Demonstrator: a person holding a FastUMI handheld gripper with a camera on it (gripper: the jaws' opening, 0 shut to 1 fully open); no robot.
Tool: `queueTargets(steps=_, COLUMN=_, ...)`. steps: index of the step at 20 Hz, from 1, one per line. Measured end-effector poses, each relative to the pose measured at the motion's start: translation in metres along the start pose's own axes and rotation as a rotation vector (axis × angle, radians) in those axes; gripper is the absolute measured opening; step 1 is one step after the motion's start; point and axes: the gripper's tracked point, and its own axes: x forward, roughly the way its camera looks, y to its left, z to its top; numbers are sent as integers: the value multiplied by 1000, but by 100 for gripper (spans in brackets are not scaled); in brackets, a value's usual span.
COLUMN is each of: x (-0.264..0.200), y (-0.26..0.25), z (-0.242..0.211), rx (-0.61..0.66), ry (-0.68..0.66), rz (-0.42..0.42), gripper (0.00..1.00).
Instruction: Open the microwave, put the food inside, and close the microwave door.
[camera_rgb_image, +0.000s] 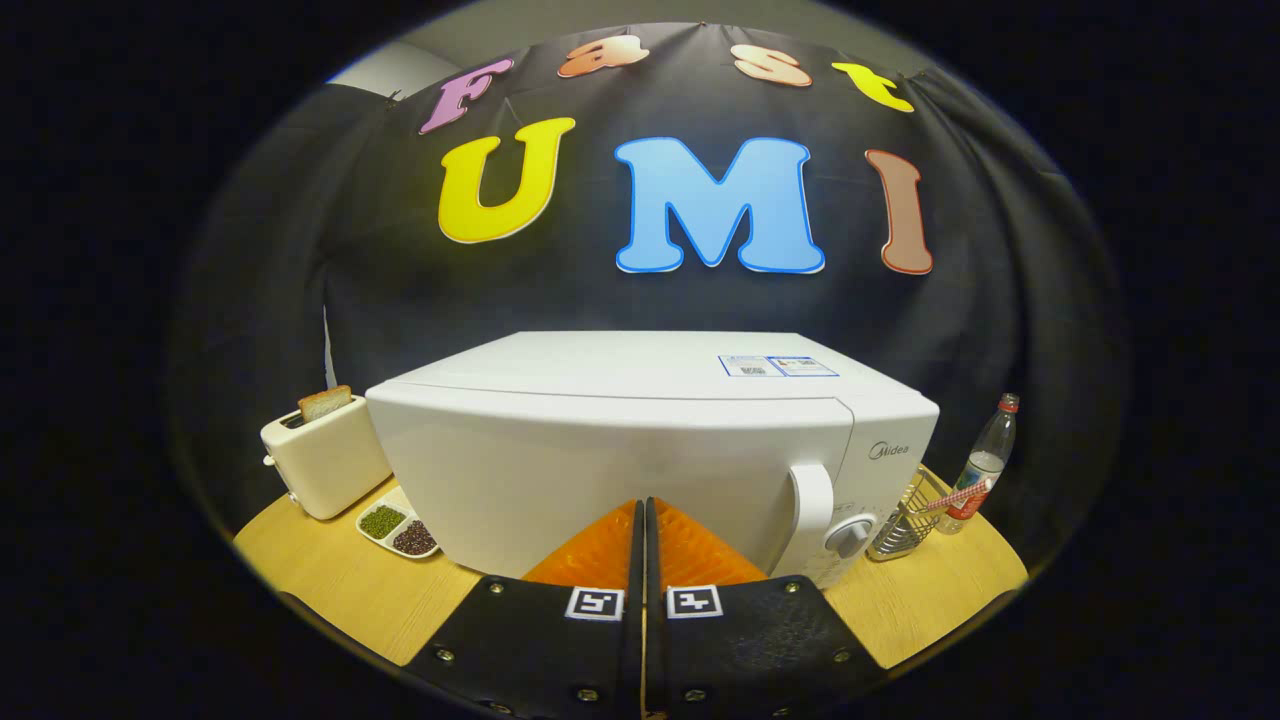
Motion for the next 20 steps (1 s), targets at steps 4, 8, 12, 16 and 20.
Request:
queueTargets(steps=4, x=-46, y=4, z=28, rx=-3, ry=-60, rz=-1, gripper=2)
queueTargets(steps=8, x=-95, y=6, z=42, rx=17, ry=-101, rz=-10, gripper=2)
queueTargets(steps=12, x=-145, y=1, z=51, rx=20, ry=-136, rz=-45, gripper=2)
queueTargets(steps=16, x=-193, y=0, z=51, rx=21, ry=-160, rz=-68, gripper=2)
queueTargets(steps=20, x=-232, y=2, z=50, rx=23, ry=-185, rz=-78, gripper=2)
